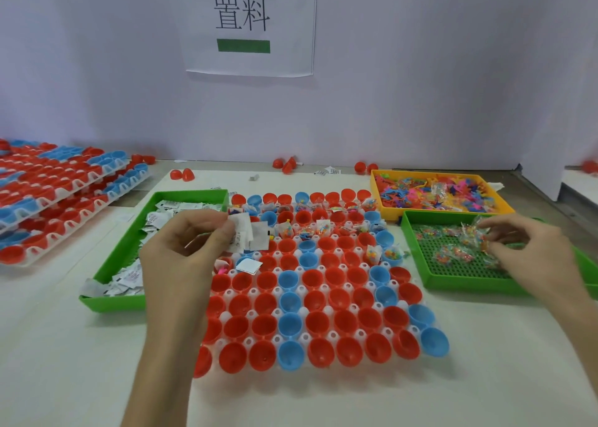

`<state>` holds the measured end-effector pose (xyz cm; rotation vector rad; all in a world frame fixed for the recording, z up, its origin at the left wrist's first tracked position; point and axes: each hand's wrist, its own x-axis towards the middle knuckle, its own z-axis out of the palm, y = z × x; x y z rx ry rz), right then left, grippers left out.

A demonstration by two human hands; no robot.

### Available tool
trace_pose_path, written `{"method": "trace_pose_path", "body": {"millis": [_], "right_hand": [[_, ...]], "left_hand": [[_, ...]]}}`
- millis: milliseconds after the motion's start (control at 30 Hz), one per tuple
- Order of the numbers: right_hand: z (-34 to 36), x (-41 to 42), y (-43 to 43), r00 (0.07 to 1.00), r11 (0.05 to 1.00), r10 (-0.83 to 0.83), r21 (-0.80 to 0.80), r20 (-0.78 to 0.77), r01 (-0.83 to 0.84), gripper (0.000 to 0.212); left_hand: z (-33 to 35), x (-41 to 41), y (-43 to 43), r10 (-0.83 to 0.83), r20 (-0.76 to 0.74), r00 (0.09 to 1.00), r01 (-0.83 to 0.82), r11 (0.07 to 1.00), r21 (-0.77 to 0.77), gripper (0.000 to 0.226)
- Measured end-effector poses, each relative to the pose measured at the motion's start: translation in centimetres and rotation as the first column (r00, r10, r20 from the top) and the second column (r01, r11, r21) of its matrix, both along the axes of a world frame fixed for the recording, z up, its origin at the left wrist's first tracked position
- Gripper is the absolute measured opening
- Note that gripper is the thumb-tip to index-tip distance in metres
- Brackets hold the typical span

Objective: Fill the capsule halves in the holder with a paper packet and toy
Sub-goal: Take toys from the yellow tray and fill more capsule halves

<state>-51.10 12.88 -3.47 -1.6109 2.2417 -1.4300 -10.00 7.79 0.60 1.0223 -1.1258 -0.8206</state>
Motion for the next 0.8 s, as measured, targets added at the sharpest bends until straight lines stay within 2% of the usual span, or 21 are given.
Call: {"method": "trace_pose_path", "body": {"millis": [100,133,200,333,400,500,567,700,733,800], "right_hand": [[-0.2,0.0,0.0,0.998,1.0,-0.007,0.0,-0.055,0.007,0.041],[-0.3,0.0,0.0,0.998,1.0,-0.013,-0.001,-0.065,0.013,0.041],[-0.4,0.0,0.0,0.997,0.999,-0.032,-0.007,-0.067,0.032,0.042],[-0.7,-0.8,-0.1,0.998,0.998,-0.064,-0.013,-0.021,0.064,0.049],[-0.9,-1.3,-0.1,0.997,0.997,-0.083,-0.003,-0.011,0.083,0.047],[-1.5,-1.9,-0.2,0.996,0.996,-0.085,0.02,-0.039,0.086,0.048],[-1.8,-2.4,-0.3,0.995,0.996,-0.084,0.034,-0.045,0.086,0.047],[-2.7,-3.4,-0.7,0.994,0.991,-0.092,0.093,-0.05,0.097,0.043],[-3.1,-3.6,-0.8,0.995,0.989,-0.089,0.112,-0.048,0.094,0.042],[-3.9,-4.4,-0.9,0.993,0.99,-0.102,0.089,-0.061,0.108,0.039]], "left_hand": [[-0.5,0.0,0.5,0.048,-0.177,0.983,-0.039,0.998,0.055,0.013],[-0.8,0.1,0.6,0.061,-0.203,0.977,-0.048,0.996,0.069,0.015],[-1.0,0.7,0.3,0.084,-0.163,0.983,-0.071,0.994,0.083,0.021],[-0.5,4.8,-2.1,0.203,0.015,0.979,-0.204,0.978,0.037,0.025],[-0.5,7.4,-3.9,0.254,0.163,0.953,-0.267,0.961,0.066,0.022],[-0.8,10.5,-6.4,0.152,0.56,0.814,-0.307,0.932,0.194,0.018],[-0.9,11.3,-7.2,0.067,0.719,0.692,-0.338,0.91,0.24,0.013],[-0.3,10.4,-6.7,0.186,0.823,0.536,-0.392,0.919,0.048,0.012],[0.0,9.8,-6.4,0.196,0.823,0.534,-0.35,0.937,0.004,0.012],[0.5,8.1,-5.9,0.09,0.83,0.551,-0.162,0.987,0.001,0.008]]}}
